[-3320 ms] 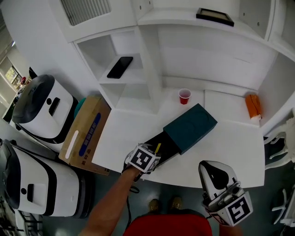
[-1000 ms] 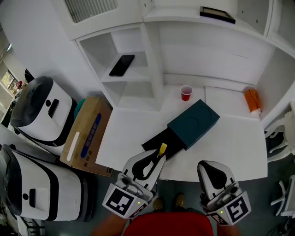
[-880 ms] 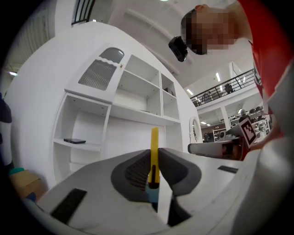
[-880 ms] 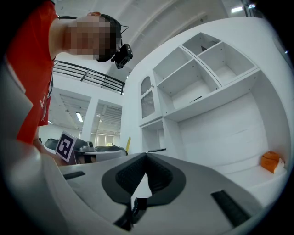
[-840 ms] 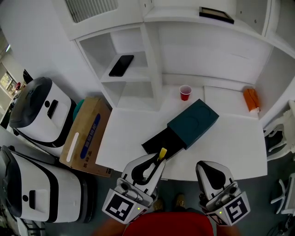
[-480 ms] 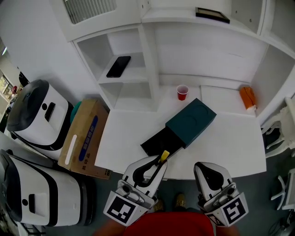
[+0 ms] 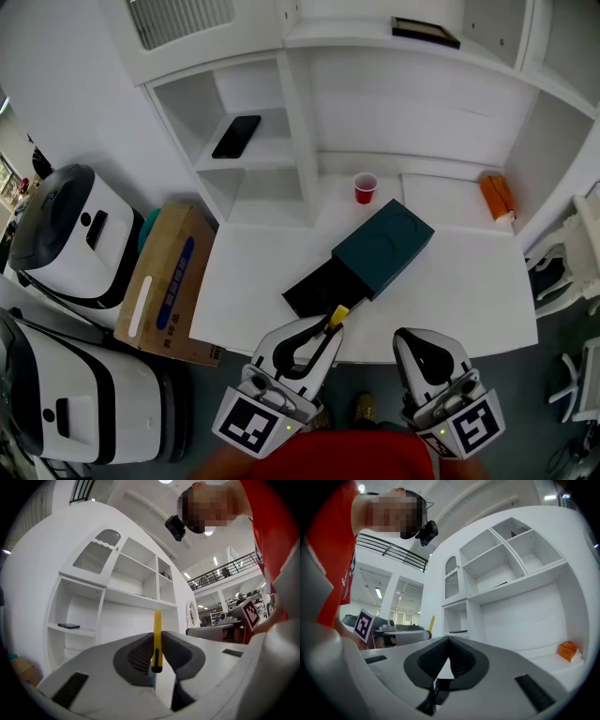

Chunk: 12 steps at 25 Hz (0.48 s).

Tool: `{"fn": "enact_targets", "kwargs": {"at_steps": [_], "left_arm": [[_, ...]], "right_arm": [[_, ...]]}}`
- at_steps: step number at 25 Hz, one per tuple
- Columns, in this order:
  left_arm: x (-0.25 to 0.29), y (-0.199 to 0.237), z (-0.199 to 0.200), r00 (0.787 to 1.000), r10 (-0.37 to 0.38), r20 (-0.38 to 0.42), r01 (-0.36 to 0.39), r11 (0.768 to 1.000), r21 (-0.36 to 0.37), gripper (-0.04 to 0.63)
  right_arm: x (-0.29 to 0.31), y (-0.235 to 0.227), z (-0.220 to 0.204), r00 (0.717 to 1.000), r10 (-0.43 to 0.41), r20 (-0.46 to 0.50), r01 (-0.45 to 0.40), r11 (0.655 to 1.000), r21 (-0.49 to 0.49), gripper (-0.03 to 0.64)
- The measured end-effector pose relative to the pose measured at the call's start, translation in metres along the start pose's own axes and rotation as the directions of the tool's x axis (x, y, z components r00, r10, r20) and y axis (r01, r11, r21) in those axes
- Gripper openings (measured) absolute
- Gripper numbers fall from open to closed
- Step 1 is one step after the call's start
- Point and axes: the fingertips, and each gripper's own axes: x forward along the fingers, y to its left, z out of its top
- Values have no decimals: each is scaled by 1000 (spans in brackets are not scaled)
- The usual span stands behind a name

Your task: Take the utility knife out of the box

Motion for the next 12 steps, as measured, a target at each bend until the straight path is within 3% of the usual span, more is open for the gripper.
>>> {"fn": "enact_targets", "kwargs": {"at_steps": [12], "left_arm": [[-5,-5,0,1000,-10,-11,10,1000,-11,72]], "right_arm": [[-6,5,2,1000,3,-9,-3,1000,-9,2]]}}
